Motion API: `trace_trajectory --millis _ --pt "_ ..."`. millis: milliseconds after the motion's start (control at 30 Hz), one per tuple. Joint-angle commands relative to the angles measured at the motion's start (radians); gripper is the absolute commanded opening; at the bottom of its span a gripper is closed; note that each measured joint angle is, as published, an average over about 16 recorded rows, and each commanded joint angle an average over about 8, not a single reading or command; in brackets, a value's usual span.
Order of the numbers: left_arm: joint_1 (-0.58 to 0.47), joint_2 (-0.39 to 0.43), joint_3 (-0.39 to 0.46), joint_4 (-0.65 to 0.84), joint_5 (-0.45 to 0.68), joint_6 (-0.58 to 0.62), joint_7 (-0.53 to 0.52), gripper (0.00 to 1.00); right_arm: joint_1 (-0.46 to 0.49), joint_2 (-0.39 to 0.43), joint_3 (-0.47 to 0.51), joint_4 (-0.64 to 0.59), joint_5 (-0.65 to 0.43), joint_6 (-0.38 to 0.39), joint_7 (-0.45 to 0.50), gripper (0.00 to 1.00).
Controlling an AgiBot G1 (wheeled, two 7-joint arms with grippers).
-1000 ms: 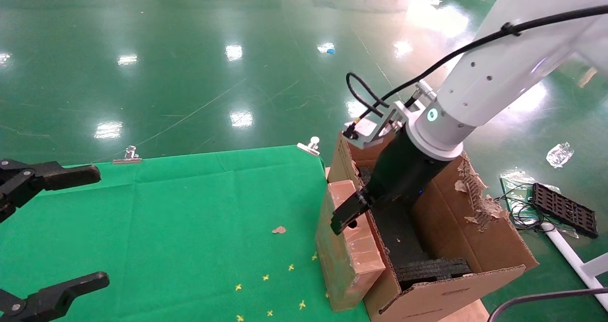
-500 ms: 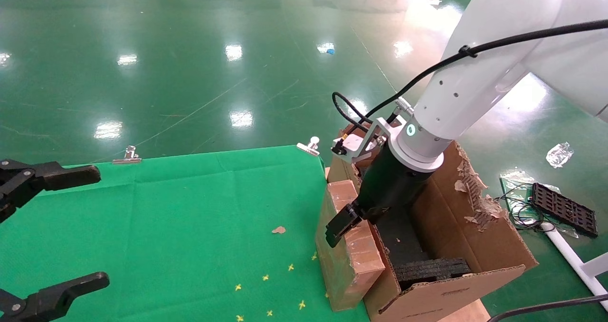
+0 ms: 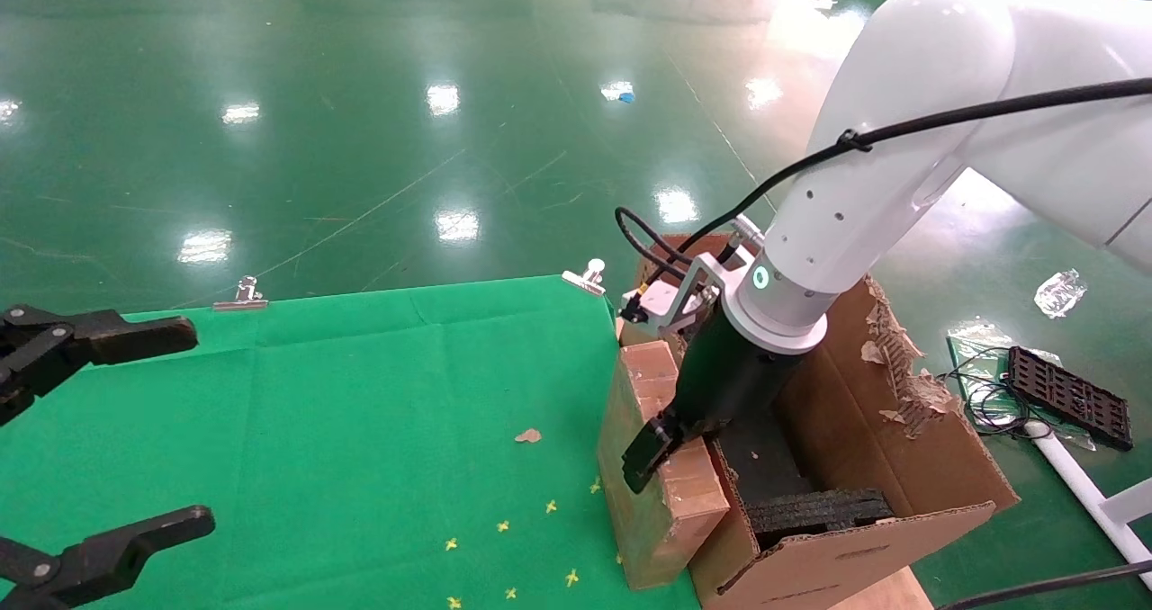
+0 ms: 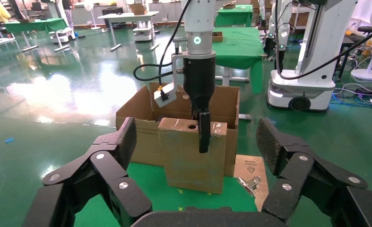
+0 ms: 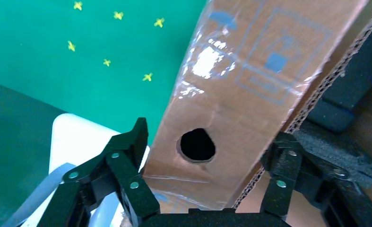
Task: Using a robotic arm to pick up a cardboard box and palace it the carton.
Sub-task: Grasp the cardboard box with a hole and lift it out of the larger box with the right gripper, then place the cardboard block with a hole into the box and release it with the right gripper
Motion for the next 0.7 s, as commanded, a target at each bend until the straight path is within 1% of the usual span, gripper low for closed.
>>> trace_trajectory --millis 33,433,567,700 --pt "0.000 0.000 0.000 0.000 0.000 0.000 0.000 0.00 -0.004 0.000 -0.002 0.005 -0.002 0.001 0.004 0.00" --pt "0.000 0.000 0.001 0.000 -0.001 0.000 0.000 0.00 -0.007 -0.002 -0.011 0.012 -0.018 0.001 -0.005 0.00" --pt "0.000 0.000 0.001 0.000 -0.001 -0.001 0.001 0.00 0.010 0.015 -0.001 0.031 -0.028 0.018 -0.036 0.00" --pt "0.000 -0.001 0.001 0.000 -0.001 -0.001 0.001 0.00 0.047 0.067 0.037 0.060 -0.011 0.055 -0.105 0.00"
